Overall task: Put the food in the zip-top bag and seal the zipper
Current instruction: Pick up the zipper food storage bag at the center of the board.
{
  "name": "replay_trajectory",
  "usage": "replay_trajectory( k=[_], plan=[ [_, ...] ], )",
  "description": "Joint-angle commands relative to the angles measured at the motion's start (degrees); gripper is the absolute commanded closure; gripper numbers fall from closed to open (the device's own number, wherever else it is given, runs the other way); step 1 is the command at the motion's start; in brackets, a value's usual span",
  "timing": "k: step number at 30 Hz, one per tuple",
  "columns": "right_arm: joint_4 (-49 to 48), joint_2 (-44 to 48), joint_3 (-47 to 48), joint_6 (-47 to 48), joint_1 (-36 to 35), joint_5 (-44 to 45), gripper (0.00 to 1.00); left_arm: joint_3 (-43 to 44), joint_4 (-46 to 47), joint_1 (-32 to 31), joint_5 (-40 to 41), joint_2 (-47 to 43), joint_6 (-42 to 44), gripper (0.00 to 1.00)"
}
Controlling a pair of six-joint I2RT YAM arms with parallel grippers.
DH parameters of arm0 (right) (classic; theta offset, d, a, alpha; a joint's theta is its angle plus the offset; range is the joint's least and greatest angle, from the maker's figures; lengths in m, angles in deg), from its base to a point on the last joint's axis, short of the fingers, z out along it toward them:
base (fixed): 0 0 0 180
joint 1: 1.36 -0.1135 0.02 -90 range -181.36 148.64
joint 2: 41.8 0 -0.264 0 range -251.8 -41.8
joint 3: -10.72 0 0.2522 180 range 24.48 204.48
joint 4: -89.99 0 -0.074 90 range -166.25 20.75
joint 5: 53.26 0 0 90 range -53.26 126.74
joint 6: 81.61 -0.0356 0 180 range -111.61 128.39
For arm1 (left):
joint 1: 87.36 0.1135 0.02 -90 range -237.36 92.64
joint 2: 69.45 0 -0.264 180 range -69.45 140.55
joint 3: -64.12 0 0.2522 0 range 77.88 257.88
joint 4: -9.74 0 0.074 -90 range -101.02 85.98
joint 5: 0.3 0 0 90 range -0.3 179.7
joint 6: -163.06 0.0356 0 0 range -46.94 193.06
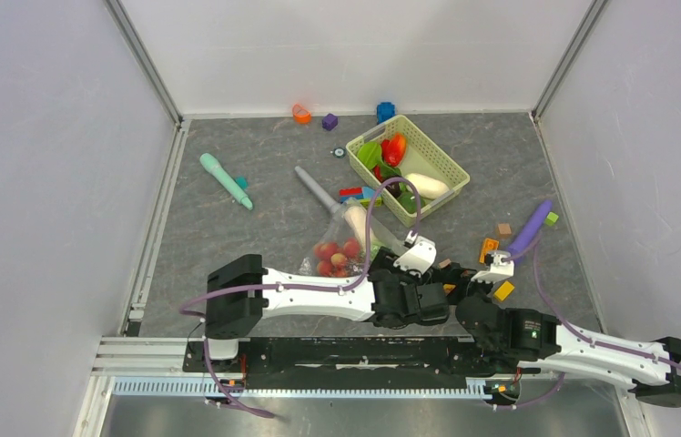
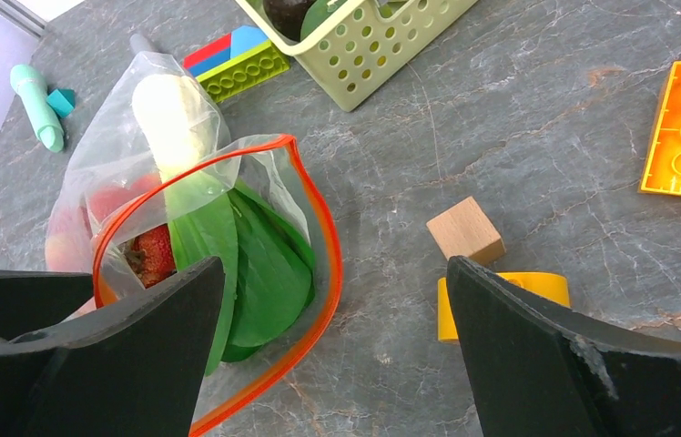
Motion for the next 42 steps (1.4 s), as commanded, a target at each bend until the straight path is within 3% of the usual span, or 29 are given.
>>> replay_trajectory(
  k=[1, 6, 8, 12, 18, 25, 27, 29, 34, 42],
  plan=[
    [-0.44, -0.92, -0.04, -0.78, -0.22, 0.32, 0.02, 1.88, 2.47, 0.28, 4.25, 1.28, -1.91, 0.24],
    [-0.45, -1.55, -0.35, -1.22, -0.16, 0.47, 0.02, 1.39, 3.81, 0.31, 4.40, 1.30, -1.57, 0.35],
    [-0.33, -1.62, -0.38, -1.22, -0.21, 0.53, 0.02, 1.13, 3.46, 0.34, 5.06, 0.59, -1.28, 0.50],
    [-0.40, -1.80, -0.33, -1.09, -0.21, 1.94, 0.02, -1.04, 1.99, 0.33, 6.62, -4.81, -0.17, 0.96],
    [-4.78, -5.56, 2.42, 7.88, -0.21, 4.25, 0.02, -6.54, 0.83, 0.52, 9.24, -18.76, 7.56, 0.98],
    [-11.60, -15.59, 6.57, 13.55, -0.06, 11.24, 0.02, -10.42, -1.04, 5.84, -1.81, -29.67, 14.02, 0.98],
    [-13.58, -18.73, 9.78, 17.76, 0.97, 11.55, 0.02, -11.40, -1.79, 6.51, -1.56, -31.13, 13.78, 0.98],
    [-16.21, -22.09, 13.40, 23.65, 4.01, 6.71, 0.02, -11.37, -3.07, 7.25, -1.86, -32.32, 13.39, 0.98],
    [-22.11, -31.44, 20.73, 34.40, 20.07, -15.81, 0.02, -8.41, -9.40, 12.20, -4.23, -34.35, 11.68, 0.98],
    [-25.23, -42.66, 29.59, 41.98, 33.44, -30.83, 0.02, 0.63, -31.15, 17.26, 5.10, -34.35, 2.28, 0.98]
  ],
)
